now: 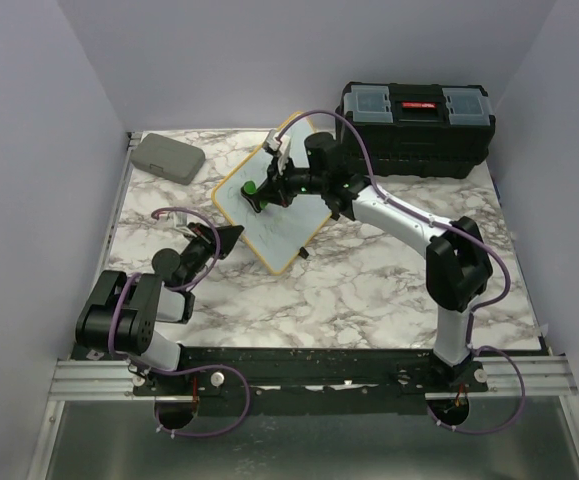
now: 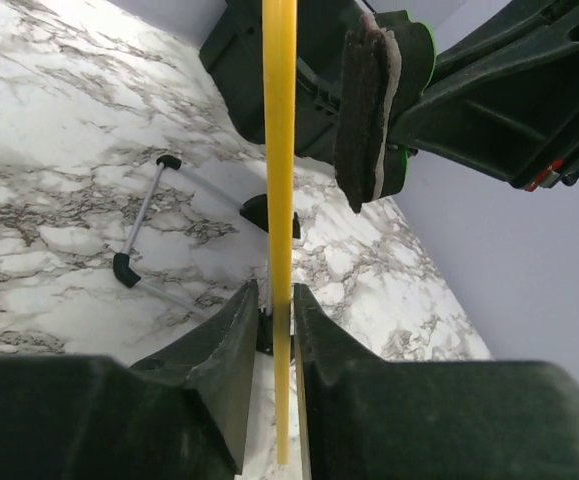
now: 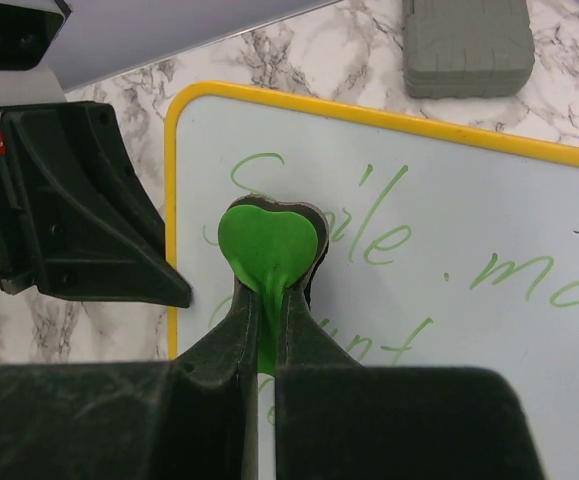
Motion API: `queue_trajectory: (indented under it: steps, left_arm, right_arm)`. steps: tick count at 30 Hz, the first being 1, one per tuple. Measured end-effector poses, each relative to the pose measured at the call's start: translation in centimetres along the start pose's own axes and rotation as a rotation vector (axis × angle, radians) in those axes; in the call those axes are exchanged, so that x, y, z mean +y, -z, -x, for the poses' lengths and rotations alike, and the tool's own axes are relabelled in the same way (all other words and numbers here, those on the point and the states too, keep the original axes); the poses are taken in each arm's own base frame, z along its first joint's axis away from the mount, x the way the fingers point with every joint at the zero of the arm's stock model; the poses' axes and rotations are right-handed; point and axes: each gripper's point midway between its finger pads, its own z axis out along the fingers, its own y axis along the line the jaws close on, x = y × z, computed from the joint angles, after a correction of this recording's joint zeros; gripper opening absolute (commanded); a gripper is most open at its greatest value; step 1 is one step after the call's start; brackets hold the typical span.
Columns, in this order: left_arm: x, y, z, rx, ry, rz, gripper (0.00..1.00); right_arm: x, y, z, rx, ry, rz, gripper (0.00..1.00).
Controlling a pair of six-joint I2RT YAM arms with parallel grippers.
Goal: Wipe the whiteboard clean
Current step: Erase the whiteboard at the whiteboard stand.
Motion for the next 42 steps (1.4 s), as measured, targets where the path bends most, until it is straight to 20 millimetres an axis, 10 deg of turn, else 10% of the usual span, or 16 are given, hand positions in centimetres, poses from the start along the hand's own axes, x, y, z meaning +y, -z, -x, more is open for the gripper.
queue_trajectory:
  steps: [42]
  left_arm:
    - [-0.4, -0.8, 0.4, -0.006, -0.013, -0.008, 0.00]
  right_arm:
    - [0.9, -3.7, 0.1, 0.051, 0.042, -0.086, 0.01]
